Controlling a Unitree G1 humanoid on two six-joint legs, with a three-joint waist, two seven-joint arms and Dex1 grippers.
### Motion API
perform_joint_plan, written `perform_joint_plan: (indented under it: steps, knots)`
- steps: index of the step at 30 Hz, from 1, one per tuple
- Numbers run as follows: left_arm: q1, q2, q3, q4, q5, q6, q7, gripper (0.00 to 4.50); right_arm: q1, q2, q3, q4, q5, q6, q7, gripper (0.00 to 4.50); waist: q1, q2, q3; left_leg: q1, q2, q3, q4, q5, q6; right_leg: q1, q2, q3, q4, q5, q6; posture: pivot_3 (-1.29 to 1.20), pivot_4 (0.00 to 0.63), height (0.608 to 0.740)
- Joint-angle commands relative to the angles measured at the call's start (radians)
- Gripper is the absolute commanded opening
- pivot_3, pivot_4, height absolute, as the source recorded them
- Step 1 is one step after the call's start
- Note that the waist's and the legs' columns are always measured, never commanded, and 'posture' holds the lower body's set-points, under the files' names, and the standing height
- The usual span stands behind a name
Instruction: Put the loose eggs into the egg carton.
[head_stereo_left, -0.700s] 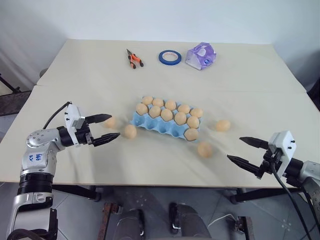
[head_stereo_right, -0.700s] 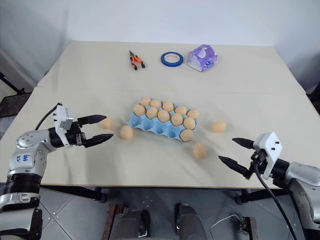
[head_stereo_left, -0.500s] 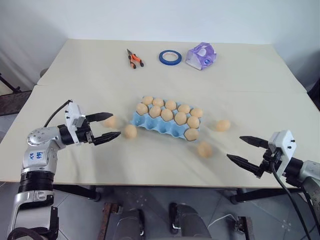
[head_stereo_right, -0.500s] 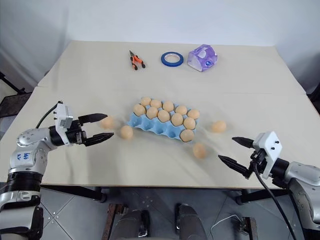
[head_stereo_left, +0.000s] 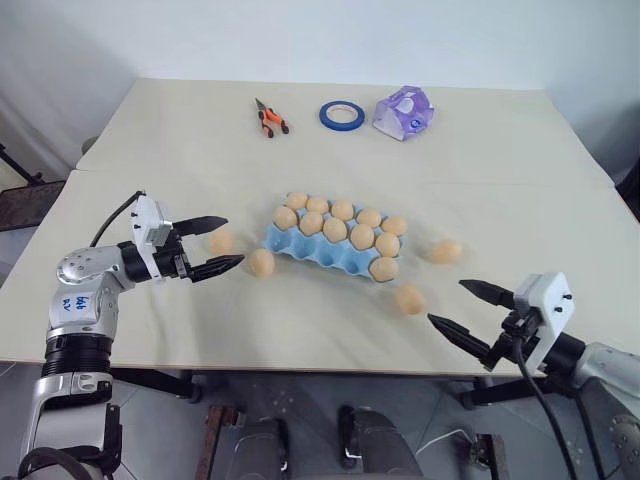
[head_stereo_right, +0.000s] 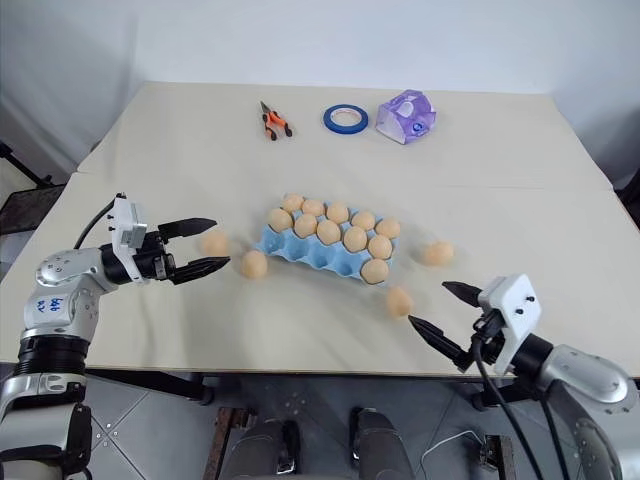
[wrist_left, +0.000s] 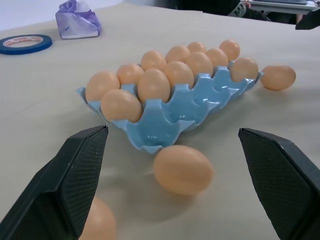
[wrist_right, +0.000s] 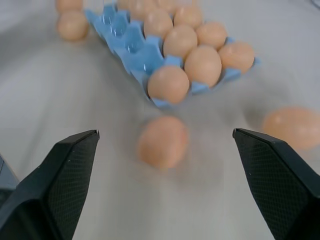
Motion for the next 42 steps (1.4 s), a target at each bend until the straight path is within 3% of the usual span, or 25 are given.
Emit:
perform_joint_plan:
  steps: [1,9,17,20,25,27,33,37,42]
  knots:
    - [-0.016,-0.007,-0.008,-0.020,-0.002,-0.025,-0.016,4.46,-0.018,0.032,0.074,-0.067,-0.055,0.041,-0.120,4.50,0.001,0.000,0.000,0.000,0.000,0.000,0.000,0.000,0.000,0.000,0.000,0.000,0.000,0.000,0.000,0.00,0.150,0.740]
    - [0.016,0.010,-0.037,-0.073,-0.008,0.031,-0.048,4.46,-0.135,0.064,0.251,0.065,-0.192,0.064,-0.208,4.50,-0.006,0.000,0.000,-0.001,0.000,0.000,0.000,0.000,0.000,0.000,0.000,0.000,-0.001,0.000,-0.001,0.00,0.150,0.740]
    - [0.039,0.012,-0.027,-0.107,-0.010,0.045,-0.049,4.46,-0.227,0.106,0.321,0.203,-0.271,0.069,-0.235,4.50,-0.006,0.000,0.000,-0.001,0.000,0.000,0.000,0.000,0.001,-0.001,0.000,0.000,-0.001,0.000,-0.001,0.00,0.150,0.740]
    - [0.048,0.016,-0.019,-0.116,-0.013,0.047,-0.048,4.50,-0.245,0.139,0.310,0.219,-0.267,0.068,-0.245,3.86,-0.006,0.000,0.000,-0.001,0.000,0.000,0.000,0.000,0.001,-0.001,0.000,0.000,-0.001,0.000,-0.001,0.00,0.150,0.740]
    - [0.056,0.017,-0.013,-0.125,-0.016,0.051,-0.044,4.50,-0.243,0.144,0.293,0.195,-0.258,0.072,-0.229,2.06,-0.007,0.000,0.000,-0.001,0.000,0.000,0.000,0.000,0.001,-0.001,0.000,0.000,-0.001,0.000,-0.001,0.00,0.150,0.740]
    - [0.054,0.017,-0.012,-0.124,-0.015,0.050,-0.041,4.50,-0.246,0.130,0.283,0.186,-0.258,0.070,-0.220,1.65,-0.007,0.000,0.000,-0.001,0.000,0.000,0.000,0.000,0.001,-0.001,0.000,0.000,-0.001,0.000,-0.001,0.00,0.150,0.740]
    - [0.052,0.016,-0.008,-0.120,-0.015,0.047,-0.035,4.50,-0.377,0.113,0.208,0.116,-0.151,0.163,-0.199,1.61,-0.011,0.000,0.000,-0.001,0.000,0.000,0.001,0.000,0.001,-0.001,0.000,0.000,0.000,0.000,0.000,0.00,0.150,0.740]
    - [0.046,0.010,-0.012,-0.116,-0.012,0.042,-0.032,4.50,-0.508,0.111,0.263,0.142,-0.117,0.242,-0.181,1.61,-0.008,0.000,0.000,-0.001,0.001,0.000,0.000,0.000,0.001,-0.001,0.001,-0.001,0.000,0.000,-0.001,0.00,0.150,0.740]
    - [0.055,-0.002,-0.005,-0.140,-0.023,0.049,-0.010,4.50,-0.642,0.163,0.363,0.286,-0.180,0.214,-0.194,1.61,-0.009,0.000,0.000,-0.003,0.001,0.000,0.000,-0.001,0.000,-0.002,0.001,-0.001,0.000,-0.001,-0.002,0.00,0.150,0.740]
